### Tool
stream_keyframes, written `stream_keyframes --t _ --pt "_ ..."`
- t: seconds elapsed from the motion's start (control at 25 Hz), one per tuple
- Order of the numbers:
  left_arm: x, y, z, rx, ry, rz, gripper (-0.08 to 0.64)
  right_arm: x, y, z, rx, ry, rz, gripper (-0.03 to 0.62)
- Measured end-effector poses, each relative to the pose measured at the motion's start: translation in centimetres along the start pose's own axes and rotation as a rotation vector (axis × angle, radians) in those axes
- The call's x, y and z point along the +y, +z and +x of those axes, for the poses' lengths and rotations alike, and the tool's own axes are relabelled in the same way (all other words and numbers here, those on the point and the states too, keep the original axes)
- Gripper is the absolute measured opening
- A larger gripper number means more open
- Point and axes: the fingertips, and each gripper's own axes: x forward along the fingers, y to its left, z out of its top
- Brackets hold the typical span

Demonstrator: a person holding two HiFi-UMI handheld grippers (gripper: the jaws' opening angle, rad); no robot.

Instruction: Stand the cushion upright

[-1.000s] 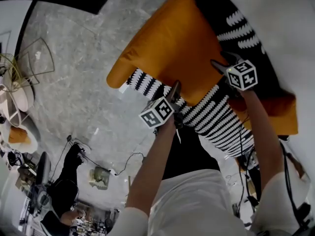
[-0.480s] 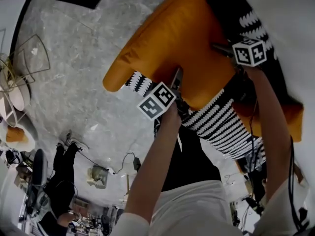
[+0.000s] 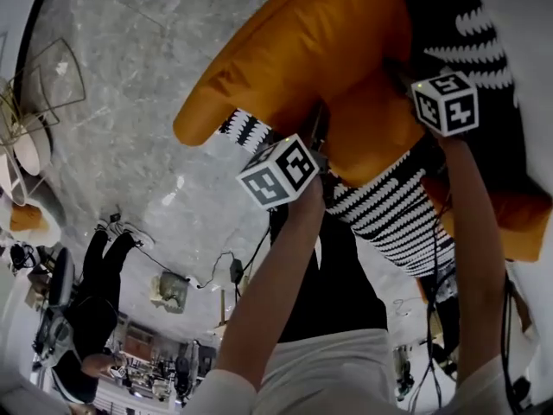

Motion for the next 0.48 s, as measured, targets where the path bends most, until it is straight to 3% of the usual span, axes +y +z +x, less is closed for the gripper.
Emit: stream_keyframes --t 0.2,0.48 --pt "-1.0 -1.4 -1.1 -0.015 -0.046 0.058 0.205 1.2 -1.3 -2.6 -0.066 0.008 -0.021 0.086" --pt "-3.4 -3.4 -4.4 -0.021 -0.167 0.145 0.209 2.2 -2.9 -8.1 -0.188 -0.009 0.083 0.075"
